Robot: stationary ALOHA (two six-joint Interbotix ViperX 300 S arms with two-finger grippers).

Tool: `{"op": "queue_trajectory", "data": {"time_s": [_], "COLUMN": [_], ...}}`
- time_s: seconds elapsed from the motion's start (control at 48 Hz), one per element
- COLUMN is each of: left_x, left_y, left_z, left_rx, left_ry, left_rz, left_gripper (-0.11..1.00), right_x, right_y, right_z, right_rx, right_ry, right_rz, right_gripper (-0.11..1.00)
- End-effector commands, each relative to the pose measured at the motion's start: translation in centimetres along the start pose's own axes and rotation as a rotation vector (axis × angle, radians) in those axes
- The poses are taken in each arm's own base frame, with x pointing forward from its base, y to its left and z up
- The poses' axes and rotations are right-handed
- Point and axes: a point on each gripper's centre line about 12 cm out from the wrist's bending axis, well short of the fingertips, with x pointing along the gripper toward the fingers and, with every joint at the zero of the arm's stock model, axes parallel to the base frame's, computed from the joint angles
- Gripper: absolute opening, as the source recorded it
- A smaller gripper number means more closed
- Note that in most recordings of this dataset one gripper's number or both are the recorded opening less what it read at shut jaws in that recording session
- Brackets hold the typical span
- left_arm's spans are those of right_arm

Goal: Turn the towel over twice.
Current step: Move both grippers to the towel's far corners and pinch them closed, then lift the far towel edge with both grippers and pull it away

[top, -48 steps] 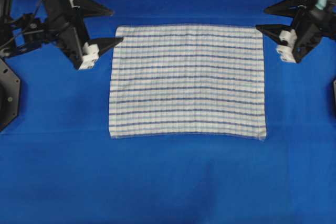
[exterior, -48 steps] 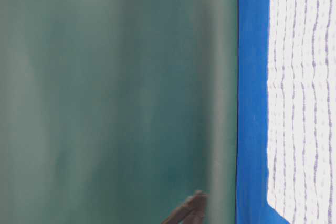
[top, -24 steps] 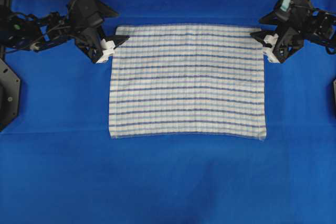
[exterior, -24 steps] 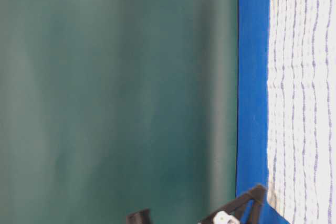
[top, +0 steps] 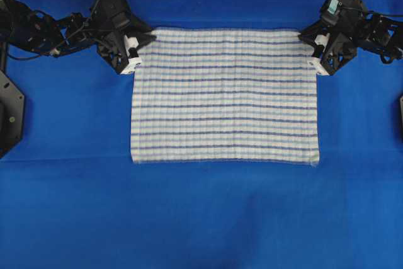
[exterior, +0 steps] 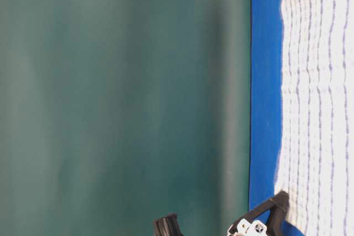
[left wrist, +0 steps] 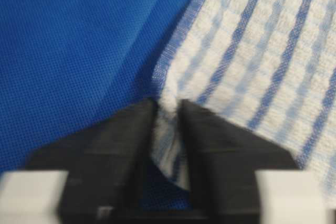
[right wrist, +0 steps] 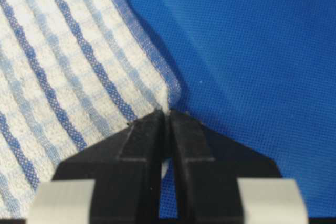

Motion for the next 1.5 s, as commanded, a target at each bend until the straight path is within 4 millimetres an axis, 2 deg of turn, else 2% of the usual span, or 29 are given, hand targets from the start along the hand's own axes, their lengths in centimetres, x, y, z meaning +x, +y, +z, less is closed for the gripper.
{"op": "queue_trajectory", "data": {"time_s": [0.0, 0.042, 0.167, 0.292, 0.416, 0.625, 0.812, 1.062, 1.479], "left_x": [0.0, -0.1, -0.5, -1.2, -2.4, -4.7, -6.4, -8.9, -14.9], "left_y": [0.2, 0.2, 0.2, 0.3, 0.5, 0.9, 1.2, 1.6, 1.9], "left_z": [0.5, 0.6, 1.1, 2.2, 4.1, 8.4, 11.6, 14.3, 18.0], "left_rx": [-0.009, -0.012, -0.012, -0.011, -0.008, 0.012, 0.070, 0.101, 0.124], "left_ry": [-0.006, -0.004, -0.015, -0.036, -0.070, -0.156, -0.207, -0.268, -0.459], "left_rz": [0.005, 0.005, 0.006, 0.007, 0.008, 0.017, 0.028, 0.045, 0.077], "left_gripper": [0.06, 0.02, 0.02, 0.02, 0.02, 0.02, 0.02, 0.02, 0.02], "right_x": [-0.1, -0.1, -0.3, -1.1, -2.1, -4.5, -7.2, -11.9, -18.0], "right_y": [-0.1, -0.1, -0.1, -0.1, -0.2, -0.9, -1.2, -1.3, -1.2], "right_z": [0.6, 0.7, 0.9, 1.9, 3.2, 5.5, 8.4, 12.1, 13.8], "right_rx": [0.002, 0.002, 0.005, 0.011, 0.011, 0.016, -0.009, -0.053, -0.070], "right_ry": [-0.020, -0.023, -0.031, -0.066, -0.115, -0.170, -0.222, -0.302, -0.445], "right_rz": [-0.003, -0.003, -0.003, -0.004, -0.006, -0.024, -0.035, -0.050, -0.067], "right_gripper": [0.05, 0.05, 0.05, 0.05, 0.05, 0.05, 0.05, 0.05, 0.05]}}
